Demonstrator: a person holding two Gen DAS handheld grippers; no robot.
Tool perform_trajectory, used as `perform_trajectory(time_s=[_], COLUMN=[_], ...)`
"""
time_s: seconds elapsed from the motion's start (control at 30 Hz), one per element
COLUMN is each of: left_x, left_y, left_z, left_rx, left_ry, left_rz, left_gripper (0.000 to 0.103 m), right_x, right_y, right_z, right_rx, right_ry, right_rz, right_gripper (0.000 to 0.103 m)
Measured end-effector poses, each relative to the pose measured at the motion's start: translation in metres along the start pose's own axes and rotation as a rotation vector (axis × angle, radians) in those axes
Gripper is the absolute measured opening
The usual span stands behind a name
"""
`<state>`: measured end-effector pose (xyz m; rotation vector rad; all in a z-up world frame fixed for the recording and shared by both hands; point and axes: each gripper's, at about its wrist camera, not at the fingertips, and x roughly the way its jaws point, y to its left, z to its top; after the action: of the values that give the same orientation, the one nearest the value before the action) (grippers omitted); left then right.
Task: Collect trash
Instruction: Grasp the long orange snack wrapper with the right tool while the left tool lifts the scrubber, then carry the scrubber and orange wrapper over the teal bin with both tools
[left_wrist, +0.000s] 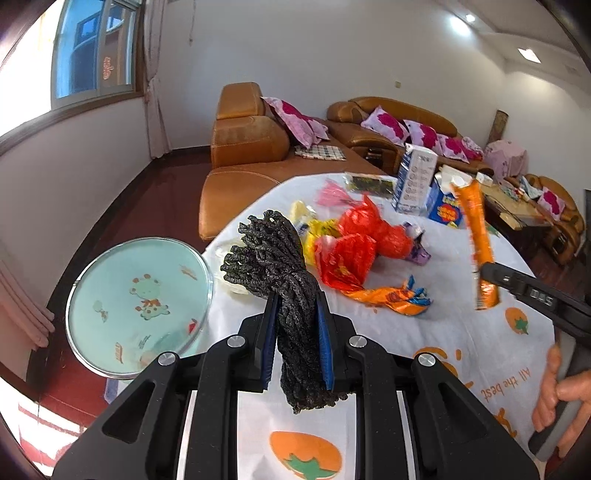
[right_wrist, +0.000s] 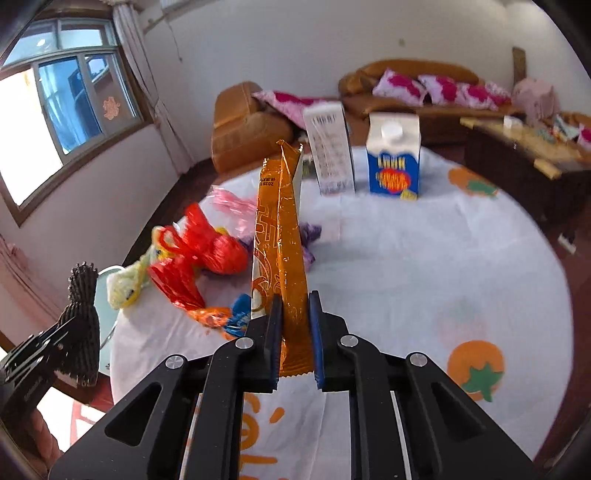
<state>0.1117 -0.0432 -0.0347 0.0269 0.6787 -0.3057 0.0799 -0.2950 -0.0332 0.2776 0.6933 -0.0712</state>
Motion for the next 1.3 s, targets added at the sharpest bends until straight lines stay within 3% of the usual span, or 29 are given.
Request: perform_trajectory(time_s=[0.2, 0.53, 1.3], left_x=[-0.009, -0.012, 0.001], left_y=[0.027, 0.065, 0.133], left_z=[0.003, -0.003, -0.012], left_rx=[-0.037, -0.074, -0.197], left_ry=[-0.018, -0.009, 0.038], left_rz=[0.052, 0.149, 0.201], left_gripper=[0.02, 0.02, 0.02], right_x=[-0.017, -0.006, 0.026], right_y=[0.028, 0.078, 0.159], right_z=[0.004, -0.001, -0.006], right_rx=[-0.044, -0.102, -0.213], right_ry=[-0.053, -0.019, 0.045], right_rz=[0.011, 0.1, 0.172], right_gripper=[0.014, 0.014, 0.014])
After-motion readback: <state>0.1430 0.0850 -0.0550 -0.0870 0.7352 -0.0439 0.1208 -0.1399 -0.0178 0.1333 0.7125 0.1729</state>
